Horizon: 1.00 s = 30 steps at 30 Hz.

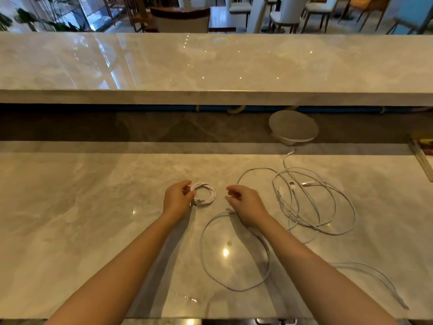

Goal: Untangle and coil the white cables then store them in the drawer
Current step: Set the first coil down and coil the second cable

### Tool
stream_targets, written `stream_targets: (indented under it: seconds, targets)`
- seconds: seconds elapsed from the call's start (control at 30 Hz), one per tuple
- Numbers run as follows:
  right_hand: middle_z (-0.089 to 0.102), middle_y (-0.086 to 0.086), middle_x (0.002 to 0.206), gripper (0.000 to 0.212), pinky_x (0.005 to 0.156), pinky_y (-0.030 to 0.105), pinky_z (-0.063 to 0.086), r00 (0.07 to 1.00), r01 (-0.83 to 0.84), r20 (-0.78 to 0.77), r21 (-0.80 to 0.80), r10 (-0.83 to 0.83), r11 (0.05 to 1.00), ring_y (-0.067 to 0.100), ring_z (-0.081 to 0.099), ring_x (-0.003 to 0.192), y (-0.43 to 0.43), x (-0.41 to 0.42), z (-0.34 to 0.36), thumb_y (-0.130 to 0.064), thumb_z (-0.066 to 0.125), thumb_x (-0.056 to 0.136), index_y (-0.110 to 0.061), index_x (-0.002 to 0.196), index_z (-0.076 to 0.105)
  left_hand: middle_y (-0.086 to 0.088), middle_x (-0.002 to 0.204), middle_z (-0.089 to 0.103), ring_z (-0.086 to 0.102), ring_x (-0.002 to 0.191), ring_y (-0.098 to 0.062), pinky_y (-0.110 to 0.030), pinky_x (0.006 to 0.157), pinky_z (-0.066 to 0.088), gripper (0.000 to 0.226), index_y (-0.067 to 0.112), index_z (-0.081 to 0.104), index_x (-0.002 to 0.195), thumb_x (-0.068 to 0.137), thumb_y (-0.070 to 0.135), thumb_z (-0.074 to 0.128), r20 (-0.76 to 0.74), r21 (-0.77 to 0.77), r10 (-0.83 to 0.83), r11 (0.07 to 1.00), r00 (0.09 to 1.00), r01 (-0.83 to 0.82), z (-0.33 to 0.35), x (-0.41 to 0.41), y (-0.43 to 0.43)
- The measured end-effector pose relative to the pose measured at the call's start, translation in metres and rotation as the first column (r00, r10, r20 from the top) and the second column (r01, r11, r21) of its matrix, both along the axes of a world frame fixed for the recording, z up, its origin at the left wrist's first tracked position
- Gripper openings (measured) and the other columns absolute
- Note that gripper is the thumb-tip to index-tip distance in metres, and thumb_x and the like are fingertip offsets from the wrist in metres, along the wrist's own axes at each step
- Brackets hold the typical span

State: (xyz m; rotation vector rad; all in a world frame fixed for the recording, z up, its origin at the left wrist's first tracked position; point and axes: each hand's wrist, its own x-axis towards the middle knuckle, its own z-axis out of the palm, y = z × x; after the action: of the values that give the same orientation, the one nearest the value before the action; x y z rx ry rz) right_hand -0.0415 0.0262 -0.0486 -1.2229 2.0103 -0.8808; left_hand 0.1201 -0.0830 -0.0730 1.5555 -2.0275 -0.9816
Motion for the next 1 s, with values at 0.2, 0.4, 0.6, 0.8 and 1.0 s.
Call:
stream_targets:
  seconds: [0.2,0.4,0.6,0.8,1.0]
  targets:
    - [0.063,-0.001,0.095,0.017,0.062,0.008,0.042,0.987,0.098,-0.134,0.060,-0.089,0.993,0.005,0.058,0.076,0.055,-0.040,0.017,-0.016,0.062,0.088,-0.010,0.103,0.065,-0.009,0.107,0.062,0.058,0.095,-0.021,-0.033,0.087,0.048,0.023,0.007,0.065,0.110,0.088,0.006,0.056,-0.090,-0.115,-0.010,0.993,0.996,0.000,0.020,-0.018,0.042]
    - [0.061,0.005,0.098,0.018,0.066,0.030,0.041,0.852,-0.051,-0.467,0.376,0.237,0.925,0.023,0.059,0.088,0.090,-0.020,-0.009,-0.028,0.056,0.087,-0.014,0.096,0.059,-0.006,0.097,0.068,0.061,0.089,-0.018,-0.027,0.079,0.047,0.019,0.011,0.067,0.097,0.087,0.007,0.051,-0.076,0.089,-0.162,0.982,0.984,0.168,0.001,-0.053,0.117]
    - [0.065,0.008,0.086,0.007,0.074,0.036,0.050,0.980,0.025,-0.197,0.231,0.021,0.973,0.025,0.062,0.081,0.088,-0.022,-0.002,-0.016,0.057,0.083,-0.011,0.087,0.060,-0.007,0.097,0.069,0.063,0.091,-0.021,-0.024,0.074,0.043,0.016,0.011,0.065,0.097,0.090,0.016,0.052,0.042,0.172,-0.163,0.973,0.986,0.154,0.004,-0.058,0.128]
    - [0.059,0.009,0.077,0.011,0.053,0.019,0.050,0.859,0.191,0.492,-0.053,-0.141,0.980,0.013,0.054,0.059,0.084,-0.033,0.062,-0.005,0.062,0.086,-0.004,0.096,0.058,-0.001,0.078,0.068,0.064,0.068,-0.017,-0.034,0.072,0.053,0.015,0.016,0.063,0.089,0.094,0.022,0.050,-0.268,0.182,-0.190,0.953,0.945,0.244,0.064,-0.059,0.138]
    - [0.063,0.013,0.086,0.017,0.067,0.027,0.055,0.836,0.168,0.545,-0.138,-0.067,0.976,0.018,0.061,0.074,0.079,-0.052,0.114,-0.007,0.052,0.092,-0.004,0.106,0.062,-0.005,0.077,0.067,0.056,0.059,-0.013,-0.023,0.054,0.048,0.012,0.019,0.054,0.104,0.092,0.020,0.054,-0.386,0.067,-0.258,0.950,0.886,0.306,0.135,-0.079,0.154]
